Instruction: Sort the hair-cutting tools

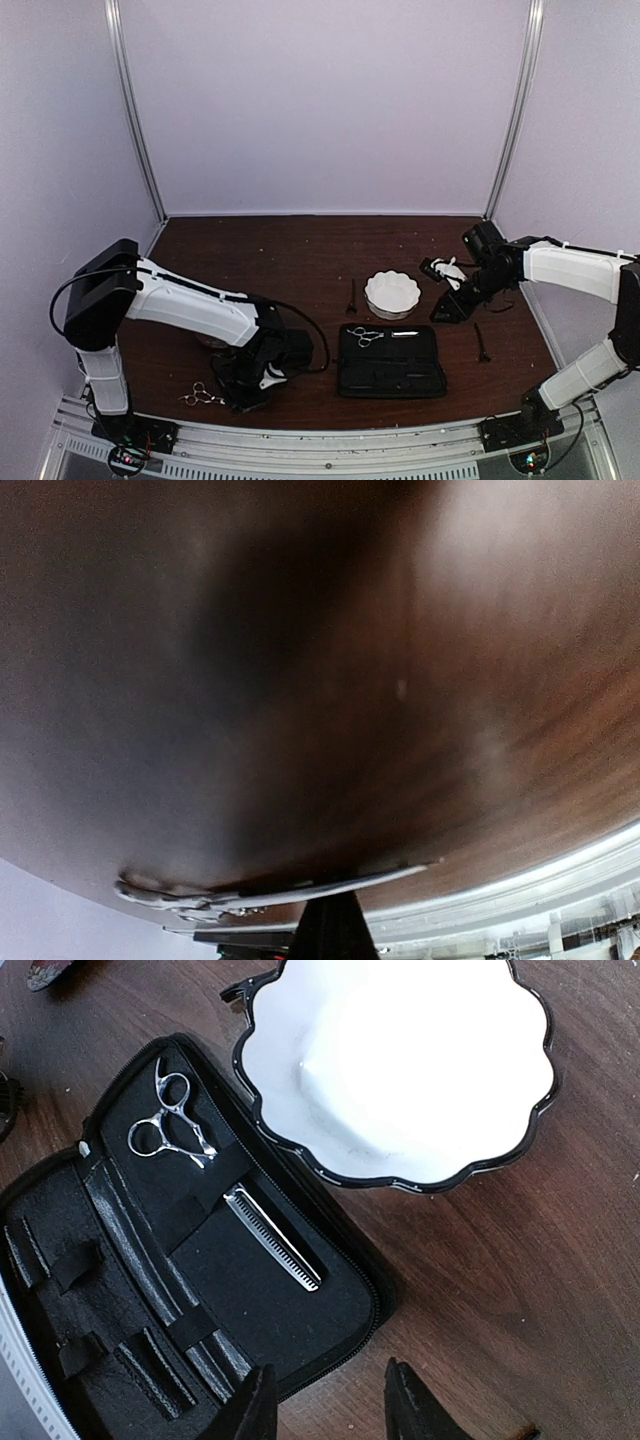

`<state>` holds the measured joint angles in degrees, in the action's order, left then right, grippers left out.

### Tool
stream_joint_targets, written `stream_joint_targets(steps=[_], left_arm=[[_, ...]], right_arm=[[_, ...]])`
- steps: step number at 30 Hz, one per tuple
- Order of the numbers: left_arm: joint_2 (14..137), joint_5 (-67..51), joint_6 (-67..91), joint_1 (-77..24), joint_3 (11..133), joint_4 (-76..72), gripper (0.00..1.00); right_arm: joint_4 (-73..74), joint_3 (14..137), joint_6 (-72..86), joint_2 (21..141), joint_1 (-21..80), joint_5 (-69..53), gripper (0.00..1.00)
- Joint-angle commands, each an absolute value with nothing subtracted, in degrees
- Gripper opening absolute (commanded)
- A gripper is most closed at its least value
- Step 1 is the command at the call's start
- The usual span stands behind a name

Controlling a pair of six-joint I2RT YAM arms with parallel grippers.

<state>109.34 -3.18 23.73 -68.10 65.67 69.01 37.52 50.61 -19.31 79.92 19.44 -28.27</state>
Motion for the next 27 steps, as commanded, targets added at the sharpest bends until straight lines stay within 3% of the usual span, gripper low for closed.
stream_joint_targets(steps=[1,6,10,17,20,27], left_arm=[[113.86,5.12,20.31,-64.46,72.48,60.9,0.0],[116.93,11.86,18.72,-57.57,79.62,55.31,0.02],[115.52,12.17,16.96,-55.81,81.19,56.91,0.2],[103.25,8.16,17.86,-55.88,70.53,59.5,0.32],[99.39,5.91,18.76,-55.88,67.35,59.5,0.44],[95.8,1.03,18.29,-55.83,59.34,56.82,0.46]], right_arm=[[37.32,50.22,-19.7,79.21,18.98,-27.66,0.38],[37.27,50.19,-19.86,79.21,18.97,-26.59,0.38],[37.35,49.74,-19.84,78.25,18.97,-26.19,0.38],[37.25,50.12,-20.13,78.12,18.98,-26.27,0.38],[37.34,50.48,-20.22,78.85,18.98,-26.8,0.38],[37.7,50.78,-20.56,79.45,18.96,-27.92,0.38]])
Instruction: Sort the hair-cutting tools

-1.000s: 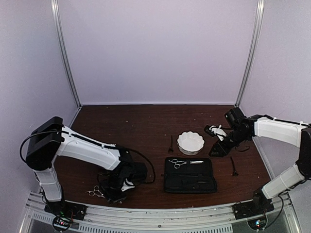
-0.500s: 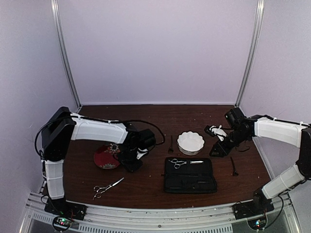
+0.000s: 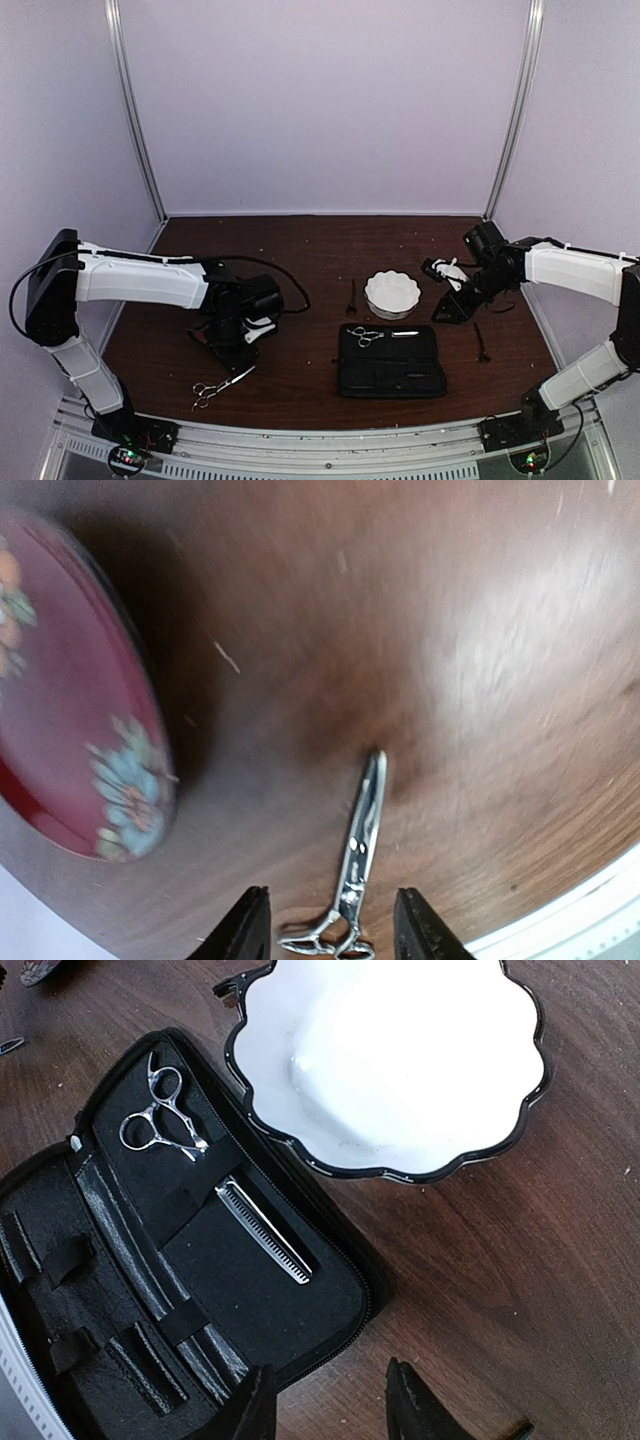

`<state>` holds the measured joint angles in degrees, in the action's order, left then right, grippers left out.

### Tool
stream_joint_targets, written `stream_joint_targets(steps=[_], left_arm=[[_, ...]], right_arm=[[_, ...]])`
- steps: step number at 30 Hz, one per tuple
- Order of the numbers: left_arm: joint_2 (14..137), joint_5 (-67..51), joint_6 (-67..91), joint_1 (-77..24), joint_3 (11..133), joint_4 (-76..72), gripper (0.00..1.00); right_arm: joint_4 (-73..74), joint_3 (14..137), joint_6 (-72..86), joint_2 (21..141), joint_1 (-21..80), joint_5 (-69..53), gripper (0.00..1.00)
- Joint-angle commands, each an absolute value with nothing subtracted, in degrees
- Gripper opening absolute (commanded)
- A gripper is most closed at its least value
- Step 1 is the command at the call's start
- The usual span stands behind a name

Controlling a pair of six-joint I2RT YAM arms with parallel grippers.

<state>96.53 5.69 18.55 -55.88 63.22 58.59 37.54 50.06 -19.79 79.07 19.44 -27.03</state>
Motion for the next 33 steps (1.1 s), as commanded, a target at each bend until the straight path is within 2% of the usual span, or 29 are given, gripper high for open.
stream_joint_targets(steps=[1,7,12,20,24,33], left_arm=[[95.65,0.04,18.45,-55.88,58.36,55.98,0.46],[97.4,0.53,19.84,-55.9,57.4,55.46,0.5],[100.27,1.13,22.32,-55.89,57.23,56.77,0.45],[103.61,0.48,27.1,-55.9,60.38,56.18,0.22],[106.58,0.08,28.77,-55.9,66.49,54.84,0.2],[118.66,-5.19,29.8,-52.11,83.04,51.76,0.08]], right_arm=[[37.71,50.83,-20.54,79.39,18.98,-28.02,0.38],[37.88,50.62,-20.61,78.7,18.98,-28.04,0.38],[37.88,50.58,-20.49,78.48,18.98,-28.06,0.38],[37.94,50.48,-20.43,78.23,18.98,-28.37,0.38],[38.13,50.57,-20.36,78.15,18.98,-28.73,0.38],[38.45,50.09,-20.4,76.46,18.98,-28.83,0.38]])
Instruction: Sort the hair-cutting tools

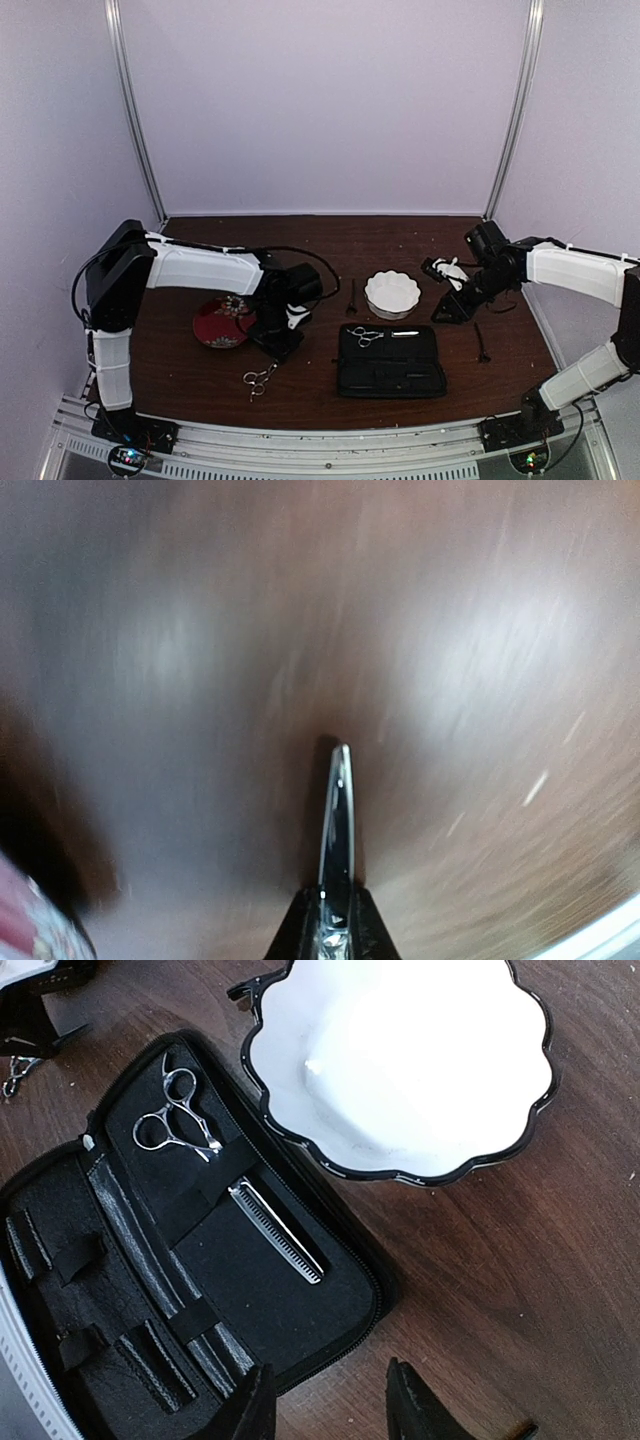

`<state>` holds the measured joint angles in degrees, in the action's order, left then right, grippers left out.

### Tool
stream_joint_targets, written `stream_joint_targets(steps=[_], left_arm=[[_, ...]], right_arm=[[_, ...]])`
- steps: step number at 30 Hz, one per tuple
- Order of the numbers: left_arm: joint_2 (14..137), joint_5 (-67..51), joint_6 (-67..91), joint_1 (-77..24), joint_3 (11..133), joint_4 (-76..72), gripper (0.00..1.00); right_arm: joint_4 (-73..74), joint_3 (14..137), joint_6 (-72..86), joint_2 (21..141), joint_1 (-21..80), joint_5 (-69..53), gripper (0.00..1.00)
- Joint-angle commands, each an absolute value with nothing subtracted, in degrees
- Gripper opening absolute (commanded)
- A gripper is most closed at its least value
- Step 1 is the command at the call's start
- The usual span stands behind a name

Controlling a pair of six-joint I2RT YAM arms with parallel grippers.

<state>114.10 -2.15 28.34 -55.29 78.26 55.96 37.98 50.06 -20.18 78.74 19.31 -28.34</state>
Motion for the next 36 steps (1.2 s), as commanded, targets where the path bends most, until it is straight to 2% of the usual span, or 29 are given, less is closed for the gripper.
stream_joint_targets(steps=[1,4,7,10,13,18,21,27,36], left_arm=[[119.55,-5.53,30.41,-50.79,84.33,50.7,0.06],[120.42,-7.38,33.13,-46.13,87.09,46.24,0.03],[120.22,-10.47,35.45,-42.07,87.89,42.32,0.13],[119.75,-11.75,35.06,-40.41,89.1,42.34,0.32],[117.27,-11.67,32.6,-40.33,88.85,42.82,0.38],[110.97,-7.92,28.34,-40.34,84.44,47.58,0.4],[107.11,-12.21,23.07,-41.13,77.43,43.59,0.44],[110.03,-11.43,22.86,-41.48,76.67,41.65,0.47],[113.06,-12.68,24.06,-42.94,76.49,41.43,0.49]], right_arm=[[38.42,50.02,-20.51,76.26,18.98,-28.74,0.38],[38.49,50.18,-20.41,76.04,18.96,-28.65,0.38],[38.54,50.09,-20.39,75.97,18.98,-28.81,0.38],[38.58,49.99,-20.55,75.73,18.97,-28.75,0.38],[38.21,49.84,-20.68,75.21,18.98,-28.57,0.38],[37.57,49.82,-20.34,74.48,19.38,-29.7,0.37],[36.2,50.51,-21.27,73.92,21.53,-29.48,0.37],[35.97,54.75,-20.82,74.88,27.29,-25.0,0.36],[35.81,60.07,-19.06,77.61,31.81,-26.17,0.36]])
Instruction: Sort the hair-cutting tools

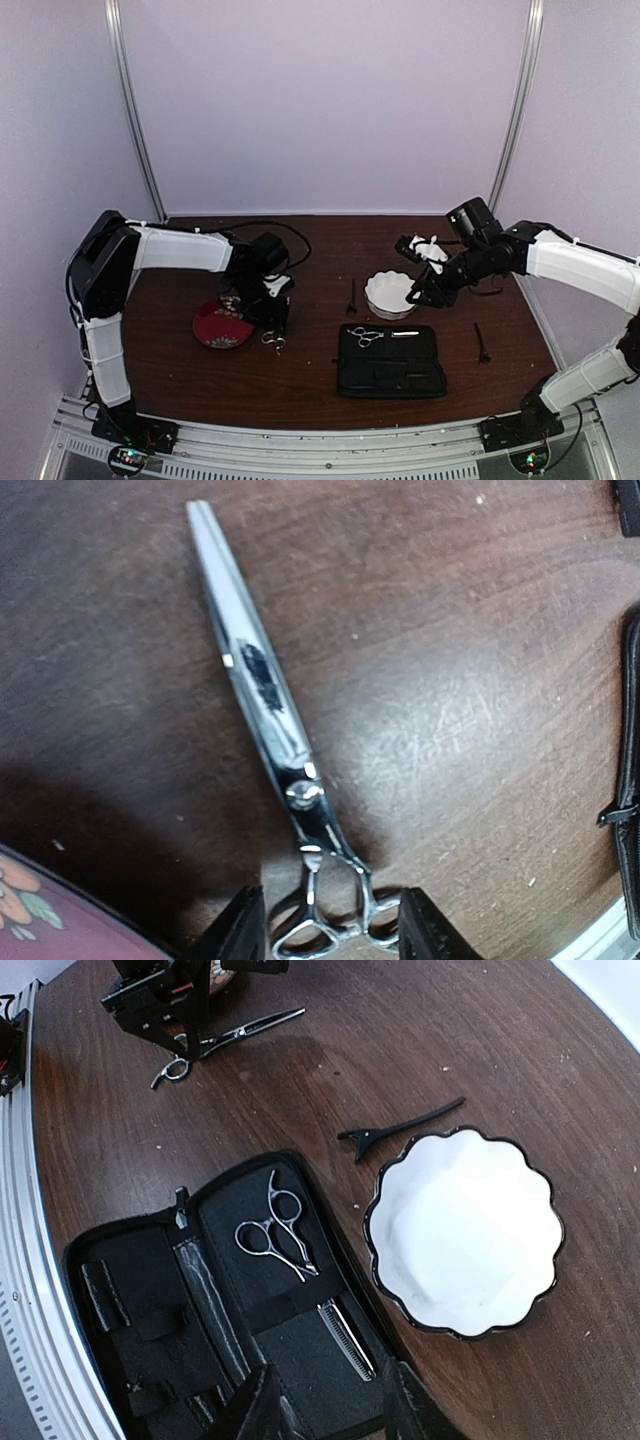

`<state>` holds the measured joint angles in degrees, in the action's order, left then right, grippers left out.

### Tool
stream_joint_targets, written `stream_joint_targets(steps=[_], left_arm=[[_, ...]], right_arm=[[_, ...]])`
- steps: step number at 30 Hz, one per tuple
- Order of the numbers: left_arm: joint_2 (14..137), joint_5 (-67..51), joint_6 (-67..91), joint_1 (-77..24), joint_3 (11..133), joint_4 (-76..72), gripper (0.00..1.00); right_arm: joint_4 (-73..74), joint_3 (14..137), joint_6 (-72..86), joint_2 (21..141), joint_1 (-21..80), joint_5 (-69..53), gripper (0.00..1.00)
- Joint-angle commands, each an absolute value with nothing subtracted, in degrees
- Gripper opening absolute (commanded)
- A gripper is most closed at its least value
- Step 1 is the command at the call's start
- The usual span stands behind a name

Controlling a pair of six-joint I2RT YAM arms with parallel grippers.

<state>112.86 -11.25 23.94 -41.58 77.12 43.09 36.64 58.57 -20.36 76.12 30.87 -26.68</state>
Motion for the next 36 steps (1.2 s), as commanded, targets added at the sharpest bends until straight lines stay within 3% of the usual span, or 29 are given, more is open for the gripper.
stream_joint_targets(steps=[1,13,19,29,36], left_arm=[[113.11,-13.64,24.34,-43.42,76.4,41.43,0.49],[113.08,-26.92,29.26,-51.05,78.04,34.52,0.49],[105.79,-17.01,25.62,-49.61,79.79,39.72,0.49],[89.66,9.22,29.99,-41.68,78.69,42.59,0.48],[82.62,13.7,33.24,-41.33,76.35,37.51,0.49]], right_arm=[[35.51,60.11,-18.93,77.87,32.08,-26.19,0.36],[35.94,61.67,-18.6,81.0,34.01,-24.89,0.36],[34.1,61.24,-17.76,81.98,36.83,-21.9,0.35],[31.8,70.69,-14.37,94.21,53.43,-12.46,0.23],[33.58,80.82,-8.64,105.85,61.13,-12.95,0.21]])
